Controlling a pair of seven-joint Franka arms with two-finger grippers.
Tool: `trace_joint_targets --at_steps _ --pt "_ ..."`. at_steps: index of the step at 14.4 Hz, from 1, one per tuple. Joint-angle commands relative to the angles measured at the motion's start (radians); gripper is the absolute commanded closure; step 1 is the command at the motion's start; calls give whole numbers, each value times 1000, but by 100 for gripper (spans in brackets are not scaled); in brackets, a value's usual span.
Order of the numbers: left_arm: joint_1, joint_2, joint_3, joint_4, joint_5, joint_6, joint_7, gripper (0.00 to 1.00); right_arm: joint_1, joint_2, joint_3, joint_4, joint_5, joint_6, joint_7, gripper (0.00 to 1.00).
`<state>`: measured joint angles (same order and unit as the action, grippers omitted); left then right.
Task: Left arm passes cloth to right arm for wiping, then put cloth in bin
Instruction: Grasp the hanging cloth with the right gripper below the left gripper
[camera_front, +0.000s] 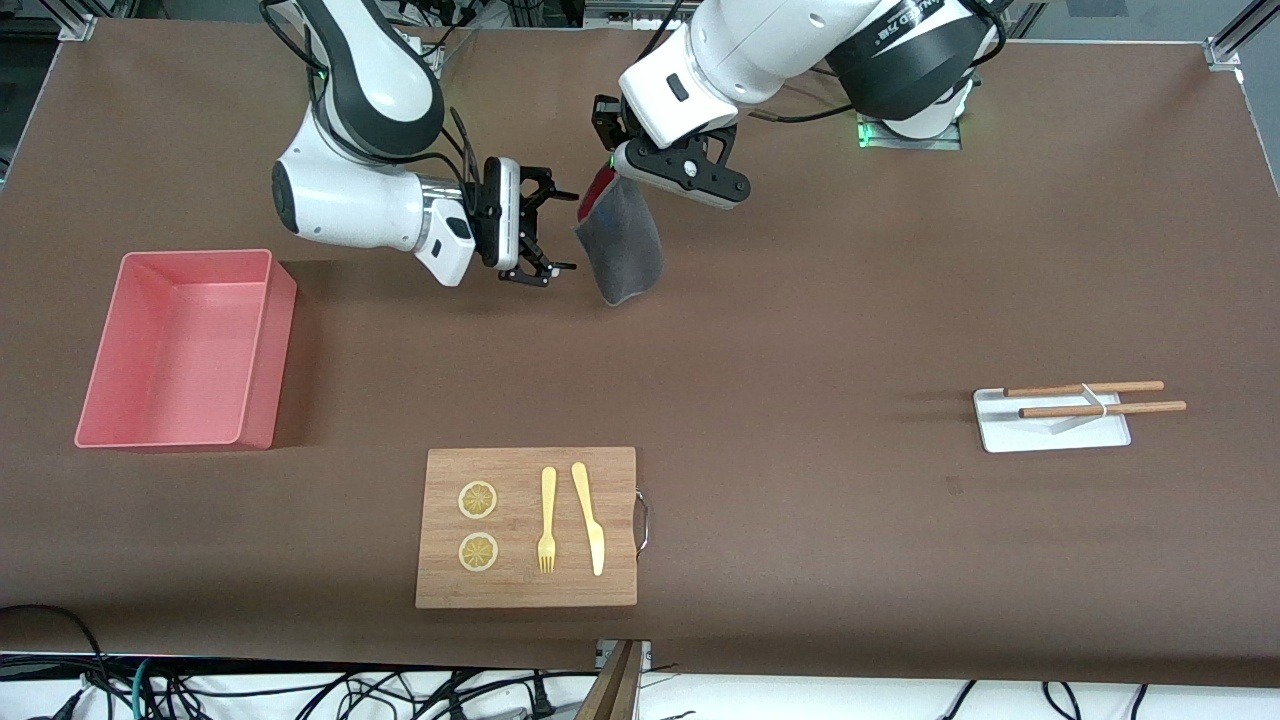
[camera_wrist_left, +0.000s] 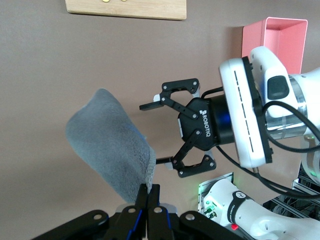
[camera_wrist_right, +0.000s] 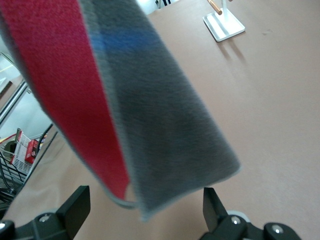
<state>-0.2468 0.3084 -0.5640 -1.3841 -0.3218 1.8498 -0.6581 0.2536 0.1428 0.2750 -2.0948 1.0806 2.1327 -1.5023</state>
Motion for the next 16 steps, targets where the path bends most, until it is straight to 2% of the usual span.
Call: trace_joint_targets --at_steps 1,4,5,6,7,8,9,10,16 --pt "-8 11 3 24 -5 2 -12 100 13 -5 19 -31 48 38 4 0" --pt "-16 9 1 27 -2 3 -92 100 18 26 55 -16 59 104 4 0" --pt "-11 9 3 27 -2 3 -92 100 21 35 56 -10 59 113 2 3" --pt "-9 9 3 28 -3 3 -95 100 24 41 56 -2 59 119 -1 19" --pt "-12 9 3 36 -2 3 -97 100 24 46 56 8 58 121 -10 44" --pt "-16 9 3 42 -2 3 -98 100 24 49 56 10 58 127 -15 73" --pt "-16 11 3 42 -2 3 -98 100 24 49 56 13 56 133 -18 92" --pt "-16 11 3 42 -2 3 -98 100 21 49 56 18 56 131 -24 100" --pt "-16 11 3 42 -2 3 -97 100 7 32 43 50 42 118 -9 100"
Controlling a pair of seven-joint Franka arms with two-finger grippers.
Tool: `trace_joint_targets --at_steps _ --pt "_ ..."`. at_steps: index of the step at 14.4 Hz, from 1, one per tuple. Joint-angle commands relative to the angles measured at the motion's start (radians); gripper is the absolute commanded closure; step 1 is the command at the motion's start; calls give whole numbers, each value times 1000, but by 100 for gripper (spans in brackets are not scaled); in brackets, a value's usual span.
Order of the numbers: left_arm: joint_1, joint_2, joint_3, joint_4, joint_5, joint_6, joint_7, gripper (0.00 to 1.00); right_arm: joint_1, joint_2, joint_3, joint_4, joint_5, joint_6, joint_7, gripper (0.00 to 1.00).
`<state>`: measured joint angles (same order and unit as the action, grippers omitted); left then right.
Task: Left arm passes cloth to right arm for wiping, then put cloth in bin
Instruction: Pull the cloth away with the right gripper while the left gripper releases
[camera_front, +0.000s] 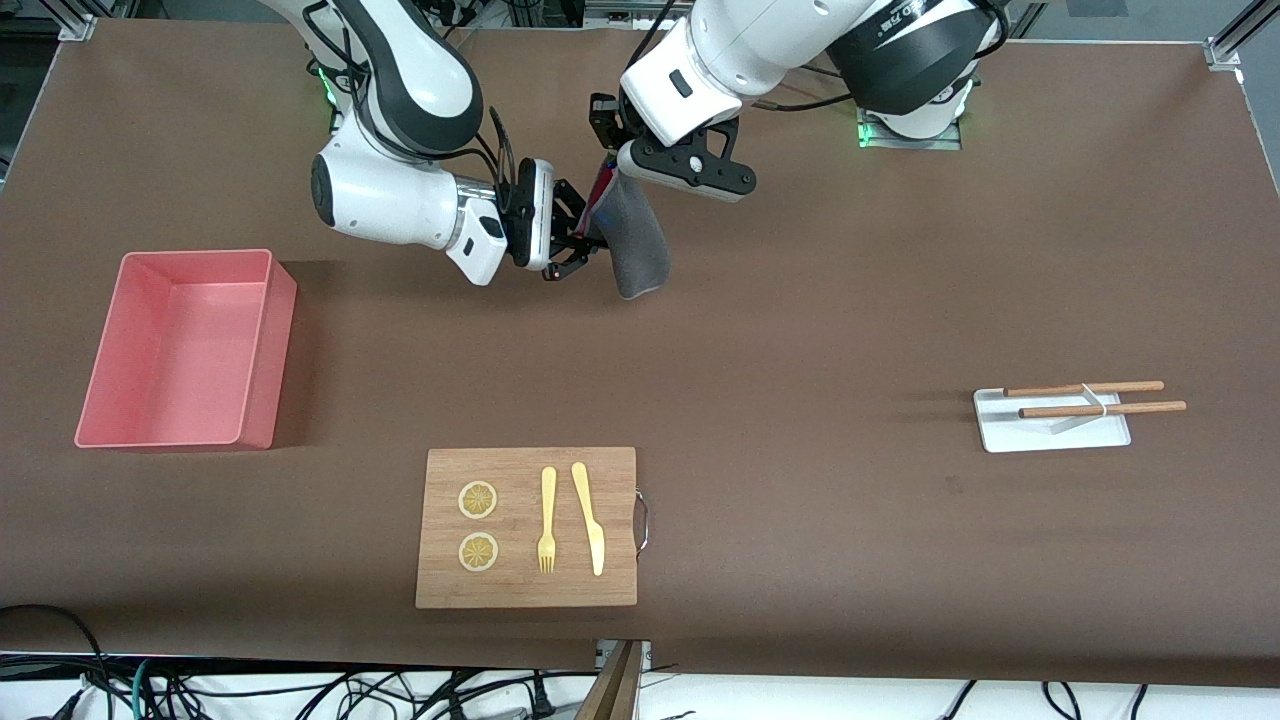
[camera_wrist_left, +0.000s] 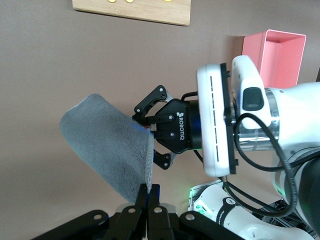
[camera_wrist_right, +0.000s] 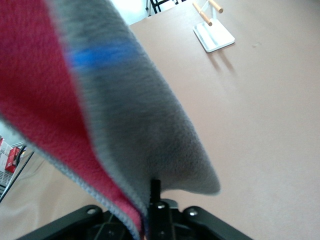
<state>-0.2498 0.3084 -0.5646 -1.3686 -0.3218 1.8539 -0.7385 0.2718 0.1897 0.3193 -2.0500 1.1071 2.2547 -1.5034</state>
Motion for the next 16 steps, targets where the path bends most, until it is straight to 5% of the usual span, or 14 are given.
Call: trace_joint_targets --at_steps 1,4,5,6,12,16 --pt "-13 11 3 26 -2 -1 -16 100 -16 -15 -5 5 16 -9 -8 100" --pt "-11 11 3 26 -2 -2 -15 100 -28 -18 -6 16 14 -29 -8 100" --pt "-11 9 5 26 1 -2 -7 11 -32 -18 -8 17 5 -32 -8 100" --pt "-9 9 5 26 3 -2 -4 0 -37 -18 -8 22 -3 -36 -5 100" --pt "-8 6 5 26 3 -2 -6 0 -62 -19 -58 42 -96 -142 2 100" --pt "-6 6 5 28 1 -2 -6 0 -126 -22 -82 42 -272 -201 3 100"
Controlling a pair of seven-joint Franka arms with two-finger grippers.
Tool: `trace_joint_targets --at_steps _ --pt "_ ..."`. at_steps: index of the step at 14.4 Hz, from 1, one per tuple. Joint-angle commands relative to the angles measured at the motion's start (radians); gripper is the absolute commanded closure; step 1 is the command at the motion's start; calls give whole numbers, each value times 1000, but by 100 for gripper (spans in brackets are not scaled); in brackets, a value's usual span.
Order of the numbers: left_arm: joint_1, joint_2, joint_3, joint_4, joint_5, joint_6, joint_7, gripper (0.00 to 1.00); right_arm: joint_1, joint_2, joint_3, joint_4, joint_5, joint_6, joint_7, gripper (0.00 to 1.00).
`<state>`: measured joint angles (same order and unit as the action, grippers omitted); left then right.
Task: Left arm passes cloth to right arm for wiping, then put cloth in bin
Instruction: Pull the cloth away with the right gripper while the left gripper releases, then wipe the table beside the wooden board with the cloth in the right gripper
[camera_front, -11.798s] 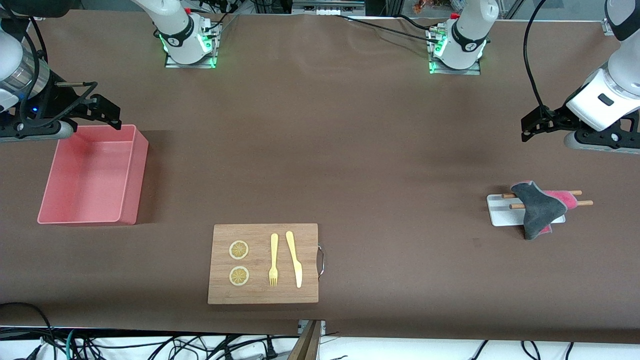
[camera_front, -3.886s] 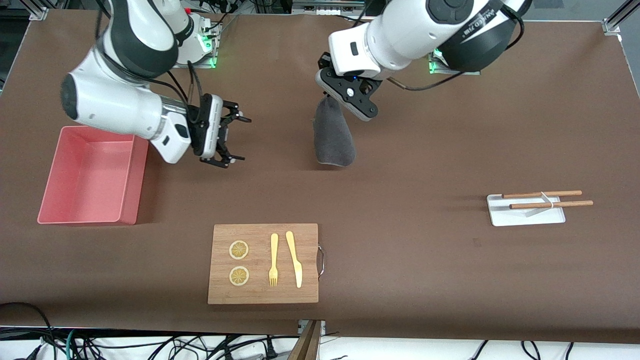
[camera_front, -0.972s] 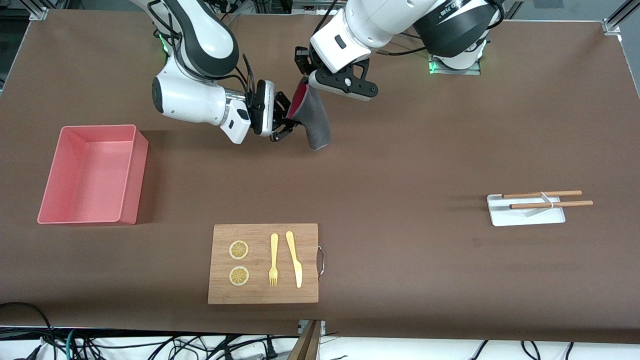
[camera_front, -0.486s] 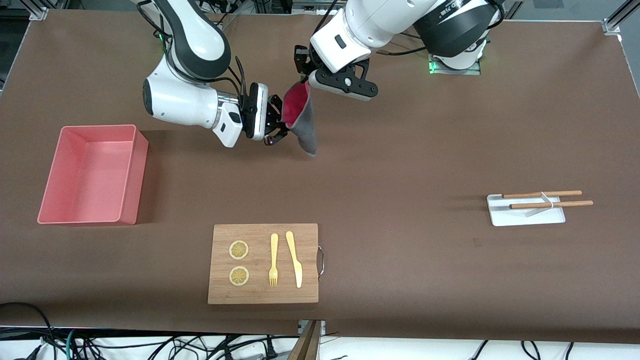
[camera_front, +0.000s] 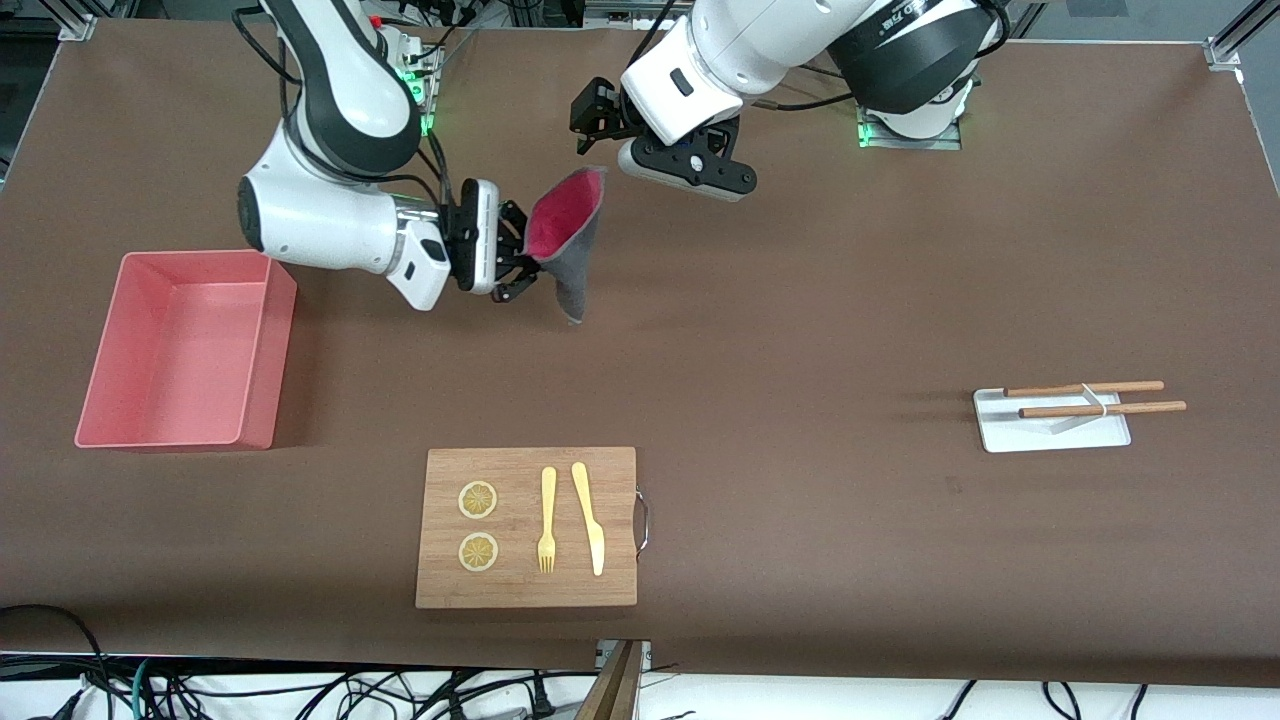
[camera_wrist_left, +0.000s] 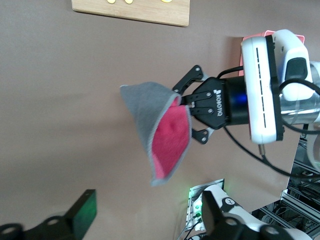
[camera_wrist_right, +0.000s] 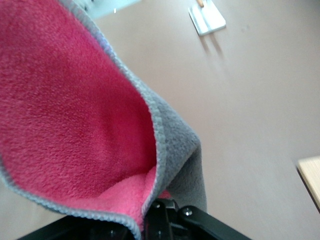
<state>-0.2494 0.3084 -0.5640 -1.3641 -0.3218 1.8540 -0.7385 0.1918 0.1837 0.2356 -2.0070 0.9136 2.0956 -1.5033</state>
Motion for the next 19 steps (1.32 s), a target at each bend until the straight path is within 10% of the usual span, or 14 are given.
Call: trace_joint_targets --at_steps 1,11,19 --pt "-5 6 4 23 1 -2 -4 0 -64 -16 2 -3 -116 -55 3 100" --pt "137 -22 15 20 18 -169 88 0 -187 39 -67 -9 -664 -77 215 100" --pt "324 -54 13 7 386 -499 246 0 -184 207 -174 -9 -940 79 497 100"
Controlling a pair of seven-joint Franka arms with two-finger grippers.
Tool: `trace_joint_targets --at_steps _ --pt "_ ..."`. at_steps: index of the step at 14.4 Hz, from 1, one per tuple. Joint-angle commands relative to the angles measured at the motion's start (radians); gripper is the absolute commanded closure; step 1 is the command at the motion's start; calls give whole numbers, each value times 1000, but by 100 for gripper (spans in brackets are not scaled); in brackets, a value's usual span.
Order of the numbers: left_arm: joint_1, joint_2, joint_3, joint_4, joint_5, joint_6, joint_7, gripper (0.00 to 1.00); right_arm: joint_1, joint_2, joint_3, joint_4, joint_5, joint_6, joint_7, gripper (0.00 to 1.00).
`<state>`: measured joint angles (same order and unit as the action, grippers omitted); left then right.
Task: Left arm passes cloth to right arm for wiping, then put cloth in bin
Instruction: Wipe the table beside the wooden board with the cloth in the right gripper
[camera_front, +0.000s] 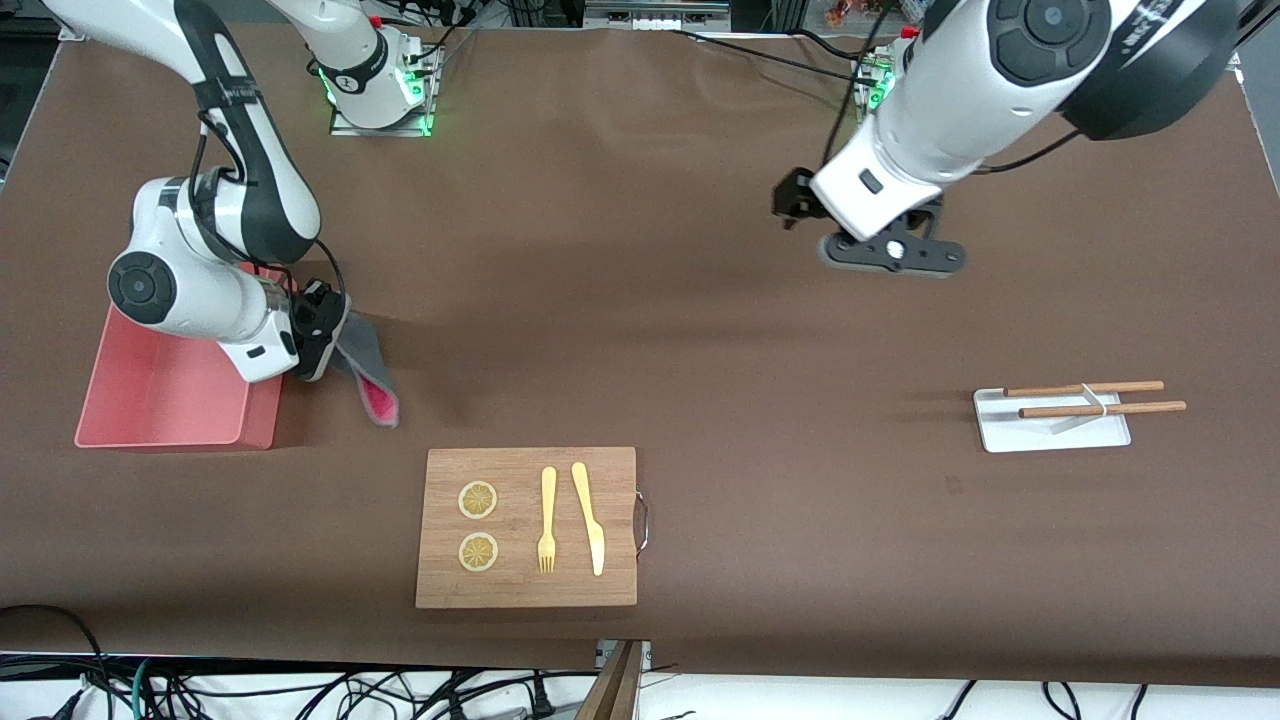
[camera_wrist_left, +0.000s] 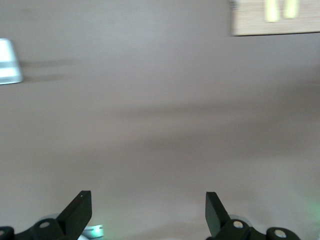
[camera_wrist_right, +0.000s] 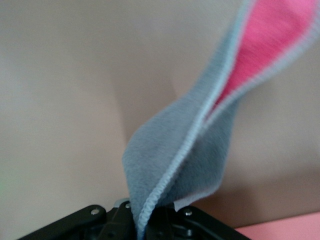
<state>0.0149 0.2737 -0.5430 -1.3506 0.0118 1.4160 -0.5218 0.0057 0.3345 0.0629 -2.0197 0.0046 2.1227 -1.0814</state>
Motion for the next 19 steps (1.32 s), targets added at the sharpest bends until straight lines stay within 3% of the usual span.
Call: trace_joint_targets --at_steps 1,4,5,6,9,13,16,18,19 --pt "106 -25 -8 -7 59 -86 29 0 3 87 -2 4 -31 80 115 100" --pt "233 -28 -12 -7 74 -115 72 0 14 168 -2 10 -25 152 190 100" --pt "265 -28 -11 -9 74 -117 185 0 26 178 -2 13 -20 160 202 100" --pt "260 -51 33 -36 71 -99 320 0 48 182 -2 28 -11 158 240 100" --pt "59 -184 332 -204 54 -1 546 0 127 210 -2 62 -8 158 381 100" --pt "-84 -274 510 -363 54 231 632 0 230 222 -2 90 43 157 544 100" --pt "-101 -306 514 -386 39 282 649 0 327 257 -2 113 118 167 681 100" --pt "-66 -303 518 -362 -121 227 643 0 388 268 -3 151 162 163 785 100" --pt "-40 -303 517 -339 -139 193 643 0 411 279 -2 182 166 160 845 100"
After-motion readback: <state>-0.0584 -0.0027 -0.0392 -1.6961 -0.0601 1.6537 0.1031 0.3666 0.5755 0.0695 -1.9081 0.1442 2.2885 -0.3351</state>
